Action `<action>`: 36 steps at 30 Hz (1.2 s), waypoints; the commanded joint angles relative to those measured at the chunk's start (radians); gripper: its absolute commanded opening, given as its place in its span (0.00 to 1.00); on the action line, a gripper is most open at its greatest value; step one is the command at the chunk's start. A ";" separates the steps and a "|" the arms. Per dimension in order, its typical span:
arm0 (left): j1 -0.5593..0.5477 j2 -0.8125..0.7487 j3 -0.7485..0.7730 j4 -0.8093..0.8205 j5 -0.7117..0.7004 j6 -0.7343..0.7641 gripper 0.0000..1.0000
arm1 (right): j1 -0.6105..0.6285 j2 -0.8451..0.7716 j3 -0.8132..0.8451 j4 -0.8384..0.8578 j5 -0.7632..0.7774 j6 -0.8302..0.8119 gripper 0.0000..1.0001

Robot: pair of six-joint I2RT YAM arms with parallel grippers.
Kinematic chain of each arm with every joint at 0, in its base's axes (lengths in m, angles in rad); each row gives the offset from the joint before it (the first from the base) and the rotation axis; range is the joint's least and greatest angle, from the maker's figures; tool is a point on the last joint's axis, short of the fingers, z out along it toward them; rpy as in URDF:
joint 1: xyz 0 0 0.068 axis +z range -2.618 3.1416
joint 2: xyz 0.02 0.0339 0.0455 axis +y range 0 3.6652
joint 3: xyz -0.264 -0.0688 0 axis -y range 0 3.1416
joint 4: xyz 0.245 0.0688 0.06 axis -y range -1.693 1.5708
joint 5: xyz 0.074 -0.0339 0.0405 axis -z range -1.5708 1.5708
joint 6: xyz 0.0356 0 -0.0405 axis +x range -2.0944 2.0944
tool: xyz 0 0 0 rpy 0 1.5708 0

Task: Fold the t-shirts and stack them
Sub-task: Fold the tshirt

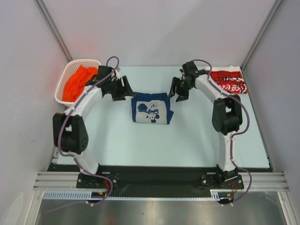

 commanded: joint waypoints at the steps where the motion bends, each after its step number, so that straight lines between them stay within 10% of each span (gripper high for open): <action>1: 0.004 -0.125 -0.212 0.161 0.195 0.004 0.72 | 0.016 -0.187 -0.164 0.062 -0.059 -0.031 0.63; 8: 0.003 -0.144 -0.385 0.316 0.240 0.050 0.73 | 0.042 -0.255 -0.391 0.237 -0.194 0.042 0.71; 36: -0.005 -0.043 -0.486 0.580 0.351 0.108 0.69 | 0.052 -0.209 -0.368 0.225 -0.203 0.025 0.71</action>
